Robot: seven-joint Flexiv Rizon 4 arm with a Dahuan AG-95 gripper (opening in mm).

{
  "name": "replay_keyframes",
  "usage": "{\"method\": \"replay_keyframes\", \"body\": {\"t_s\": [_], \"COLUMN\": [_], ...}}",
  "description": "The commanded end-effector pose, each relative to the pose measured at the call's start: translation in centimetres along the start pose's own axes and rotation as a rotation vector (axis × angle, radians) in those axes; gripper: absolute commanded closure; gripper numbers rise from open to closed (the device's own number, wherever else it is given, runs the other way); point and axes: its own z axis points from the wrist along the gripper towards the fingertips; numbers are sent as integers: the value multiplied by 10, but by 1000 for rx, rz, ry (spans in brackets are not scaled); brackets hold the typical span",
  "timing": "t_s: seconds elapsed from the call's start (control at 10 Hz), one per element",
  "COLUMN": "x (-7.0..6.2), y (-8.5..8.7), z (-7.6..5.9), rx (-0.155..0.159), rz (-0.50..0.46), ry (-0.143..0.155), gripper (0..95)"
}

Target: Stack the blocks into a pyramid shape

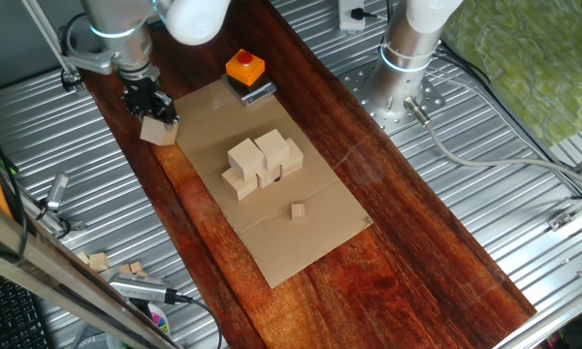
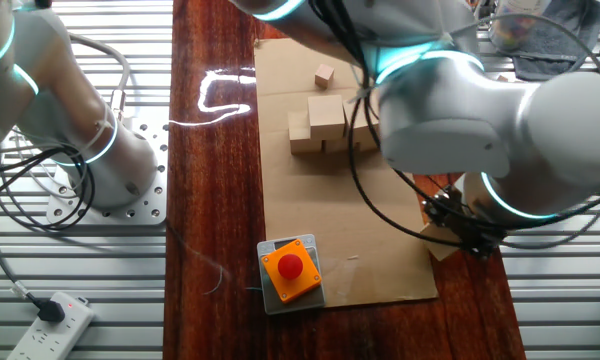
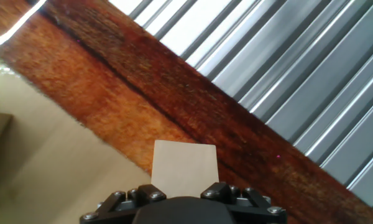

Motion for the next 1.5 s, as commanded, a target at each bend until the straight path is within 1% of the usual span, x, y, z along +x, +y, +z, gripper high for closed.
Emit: {"method": "replay_keyframes", "body": {"t_s": [0.1, 0.3, 0.4, 0.5, 0.7, 0.9, 1.0, 1.1, 1.2, 1.3, 1.4, 1.5], "x": [0, 0, 0, 0, 0, 1, 2, 3, 3, 3, 3, 4], "y": [-5, -8, -9, -10, -10, -13, -17, -20, -23, -25, -26, -25], "z": [3, 4, 5, 6, 6, 6, 8, 10, 12, 14, 15, 14], "rx": [4, 6, 6, 2, 4, -3, -26, -36, -33, -35, -71, -66], "rz": [0, -2, -7, -8, -17, -18, -4, 8, 6, 2, 4, 12], "ry": [-2, -1, -7, -7, -4, -6, -17, -26, -28, -30, -12, -27], "gripper": [950, 950, 950, 950, 950, 950, 950, 950, 950, 950, 950, 950]}}
